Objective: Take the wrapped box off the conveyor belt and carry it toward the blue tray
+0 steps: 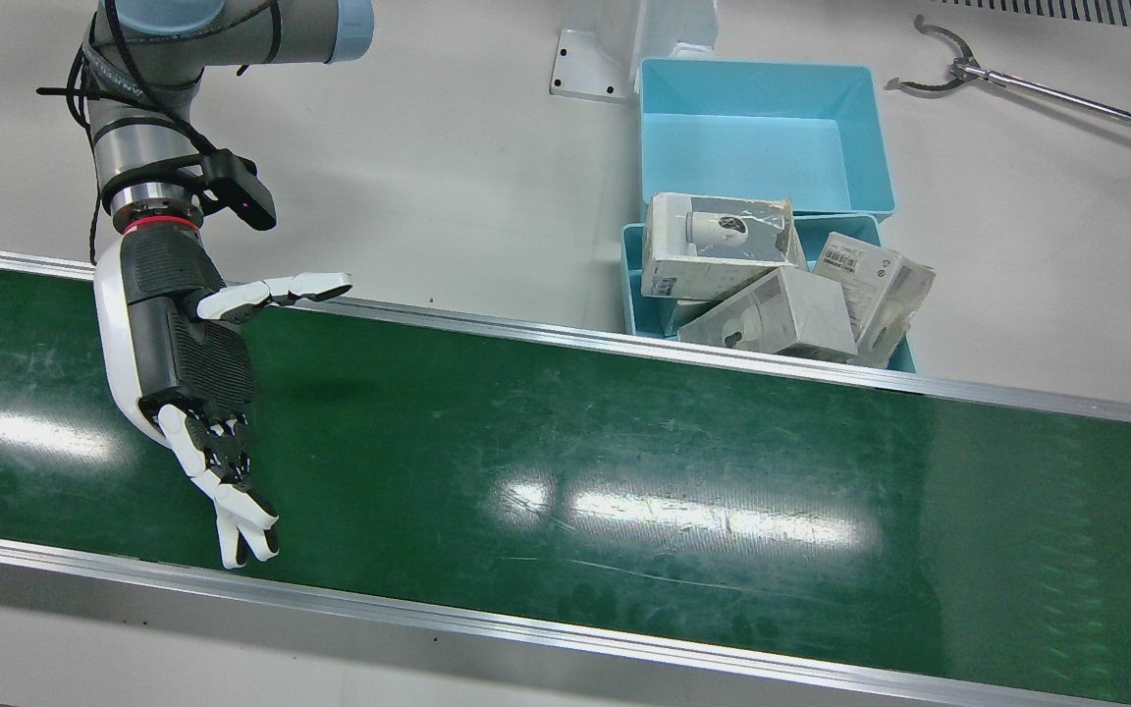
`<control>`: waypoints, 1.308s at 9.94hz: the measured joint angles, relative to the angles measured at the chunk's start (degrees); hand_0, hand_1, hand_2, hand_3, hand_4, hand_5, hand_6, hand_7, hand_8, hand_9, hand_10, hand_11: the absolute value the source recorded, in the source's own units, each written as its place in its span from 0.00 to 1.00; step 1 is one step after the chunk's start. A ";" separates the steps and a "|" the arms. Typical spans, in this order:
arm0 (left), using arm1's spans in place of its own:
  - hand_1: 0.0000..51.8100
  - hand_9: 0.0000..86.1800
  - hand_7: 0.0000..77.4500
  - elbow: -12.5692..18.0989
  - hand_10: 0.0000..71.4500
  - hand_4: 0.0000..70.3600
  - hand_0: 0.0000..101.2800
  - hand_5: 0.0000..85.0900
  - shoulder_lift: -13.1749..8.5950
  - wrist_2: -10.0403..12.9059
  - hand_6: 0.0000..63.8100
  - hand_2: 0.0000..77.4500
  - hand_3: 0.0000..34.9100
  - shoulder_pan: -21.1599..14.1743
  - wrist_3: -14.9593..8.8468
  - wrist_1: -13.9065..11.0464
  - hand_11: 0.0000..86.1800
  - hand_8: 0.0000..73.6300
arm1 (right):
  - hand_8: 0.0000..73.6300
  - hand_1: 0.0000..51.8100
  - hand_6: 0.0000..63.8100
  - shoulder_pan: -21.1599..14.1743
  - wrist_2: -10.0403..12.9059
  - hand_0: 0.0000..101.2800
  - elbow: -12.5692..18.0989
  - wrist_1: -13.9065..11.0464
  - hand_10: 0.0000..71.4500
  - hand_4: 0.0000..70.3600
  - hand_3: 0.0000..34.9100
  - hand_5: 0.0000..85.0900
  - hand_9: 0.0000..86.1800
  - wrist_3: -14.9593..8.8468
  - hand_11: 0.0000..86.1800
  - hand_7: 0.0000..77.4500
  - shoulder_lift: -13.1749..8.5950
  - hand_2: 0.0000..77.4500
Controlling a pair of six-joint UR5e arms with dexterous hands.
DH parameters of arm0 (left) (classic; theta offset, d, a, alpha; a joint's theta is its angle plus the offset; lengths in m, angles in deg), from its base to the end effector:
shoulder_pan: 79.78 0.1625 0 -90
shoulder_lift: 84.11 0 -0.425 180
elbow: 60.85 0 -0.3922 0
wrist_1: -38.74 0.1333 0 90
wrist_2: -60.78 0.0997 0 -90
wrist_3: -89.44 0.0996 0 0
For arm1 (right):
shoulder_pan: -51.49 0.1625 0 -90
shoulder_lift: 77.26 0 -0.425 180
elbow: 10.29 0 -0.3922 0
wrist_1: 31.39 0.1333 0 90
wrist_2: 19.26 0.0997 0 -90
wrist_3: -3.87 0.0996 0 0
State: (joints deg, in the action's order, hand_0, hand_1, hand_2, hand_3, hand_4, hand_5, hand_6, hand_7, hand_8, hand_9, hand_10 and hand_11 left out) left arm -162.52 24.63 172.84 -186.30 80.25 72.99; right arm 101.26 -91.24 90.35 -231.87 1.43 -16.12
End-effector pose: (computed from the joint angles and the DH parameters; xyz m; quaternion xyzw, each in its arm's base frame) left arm -0.2512 -0.5098 0.4721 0.0966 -0.6780 0.7280 0.0321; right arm -0.2815 -0.5868 0.3486 -0.1744 -0.7903 0.5805 0.0898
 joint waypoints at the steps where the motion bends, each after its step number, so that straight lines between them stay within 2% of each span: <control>1: 0.00 0.01 0.01 0.00 0.01 0.00 0.00 0.01 0.00 0.00 0.01 0.01 0.00 0.00 0.00 0.00 0.01 0.01 | 0.00 0.31 0.06 0.00 0.00 0.48 0.00 0.00 0.00 0.12 0.00 0.19 0.04 0.01 0.01 0.03 0.00 0.13; 4: 0.00 0.00 0.01 0.00 0.01 0.00 0.00 0.01 0.00 0.00 0.01 0.01 0.00 0.00 0.00 0.00 0.01 0.01 | 0.01 0.31 0.05 -0.16 0.06 0.48 -0.04 0.15 0.00 0.09 0.00 0.16 0.04 -0.09 0.01 0.03 0.00 0.11; 8: 0.00 0.00 0.01 0.00 0.01 0.00 0.00 0.01 0.00 0.00 0.01 0.01 0.00 0.00 0.00 0.00 0.01 0.01 | 0.03 0.31 0.06 -0.32 -0.25 0.48 -0.67 2.94 0.00 0.14 0.00 0.19 0.05 -0.43 0.01 0.05 -0.02 0.15; 10: 0.00 0.00 0.01 0.00 0.01 0.00 0.00 0.01 0.00 0.00 0.01 0.01 0.00 0.00 0.00 0.00 0.01 0.01 | 0.03 0.34 0.09 -0.22 -0.52 0.49 -0.75 3.33 0.00 0.15 0.00 0.21 0.06 -0.40 0.01 0.05 -0.11 0.17; 13: 0.00 0.00 0.01 0.00 0.01 0.00 0.00 0.01 0.00 0.00 0.01 0.01 0.00 0.00 0.00 0.00 0.01 0.01 | 0.03 0.33 0.09 -0.34 -0.61 0.49 -0.88 3.42 0.00 0.15 0.00 0.21 0.06 -0.54 0.01 0.05 -0.03 0.16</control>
State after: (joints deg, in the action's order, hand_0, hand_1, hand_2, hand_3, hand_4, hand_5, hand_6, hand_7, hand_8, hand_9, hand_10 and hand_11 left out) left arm -162.52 24.62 172.84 -186.30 80.25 72.99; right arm 100.92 -91.85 89.46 -228.45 0.89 -16.15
